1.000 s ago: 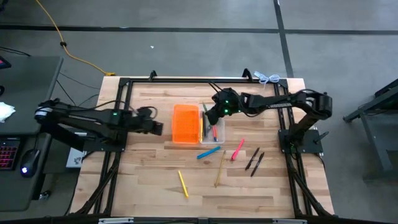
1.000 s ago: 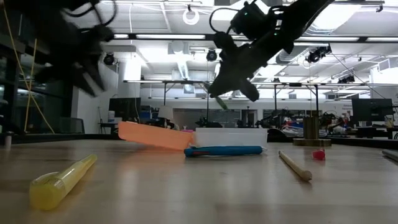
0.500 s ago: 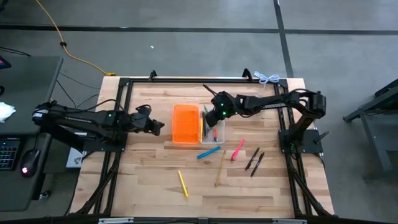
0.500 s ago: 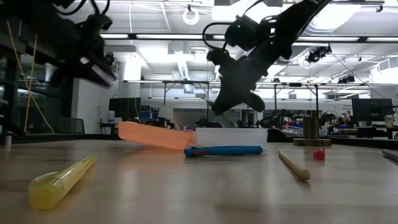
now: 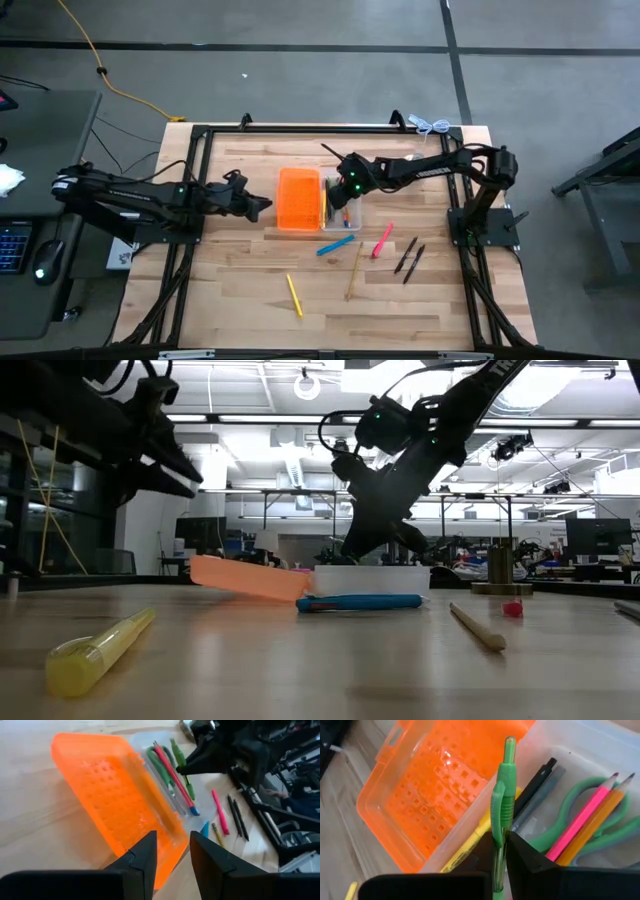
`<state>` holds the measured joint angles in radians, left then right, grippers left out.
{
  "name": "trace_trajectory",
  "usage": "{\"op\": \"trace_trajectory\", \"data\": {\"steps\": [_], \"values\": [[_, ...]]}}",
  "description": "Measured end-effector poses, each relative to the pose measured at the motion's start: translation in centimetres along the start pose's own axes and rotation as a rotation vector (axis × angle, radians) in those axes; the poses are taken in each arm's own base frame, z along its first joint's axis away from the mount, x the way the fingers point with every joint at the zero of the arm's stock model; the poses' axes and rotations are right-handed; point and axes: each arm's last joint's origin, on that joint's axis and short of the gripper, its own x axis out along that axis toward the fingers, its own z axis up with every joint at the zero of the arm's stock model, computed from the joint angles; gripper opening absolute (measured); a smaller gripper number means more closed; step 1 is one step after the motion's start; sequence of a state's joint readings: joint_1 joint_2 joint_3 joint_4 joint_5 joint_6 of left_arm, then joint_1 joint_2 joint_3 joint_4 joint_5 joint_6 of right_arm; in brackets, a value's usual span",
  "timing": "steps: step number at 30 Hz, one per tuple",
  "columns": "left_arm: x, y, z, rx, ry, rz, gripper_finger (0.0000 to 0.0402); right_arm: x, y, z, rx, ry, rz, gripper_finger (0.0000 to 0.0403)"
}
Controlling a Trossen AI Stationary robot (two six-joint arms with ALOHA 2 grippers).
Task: Pick & place school supplies into a supply box
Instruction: Put the green pen into the supply box, then put the pink pen into the supply box
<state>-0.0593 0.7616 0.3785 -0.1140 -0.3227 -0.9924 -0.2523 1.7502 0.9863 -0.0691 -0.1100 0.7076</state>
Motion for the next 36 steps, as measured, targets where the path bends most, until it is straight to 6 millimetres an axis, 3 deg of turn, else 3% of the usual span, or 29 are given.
{"op": "trace_trajectory", "data": {"steps": [16,36], "values": [[0.6,1.2,-1.0,0.02,-0.043,-0.064,0.0145,0.9,-0.4,-0.5,0.023,0.047,-0.006,0.0024],[0.7,1.2,-1.3,0.027,0.029,-0.1,0.0145,0.3,-0.2,-0.3,-0.015,0.038,0.008,0.0091]]}}
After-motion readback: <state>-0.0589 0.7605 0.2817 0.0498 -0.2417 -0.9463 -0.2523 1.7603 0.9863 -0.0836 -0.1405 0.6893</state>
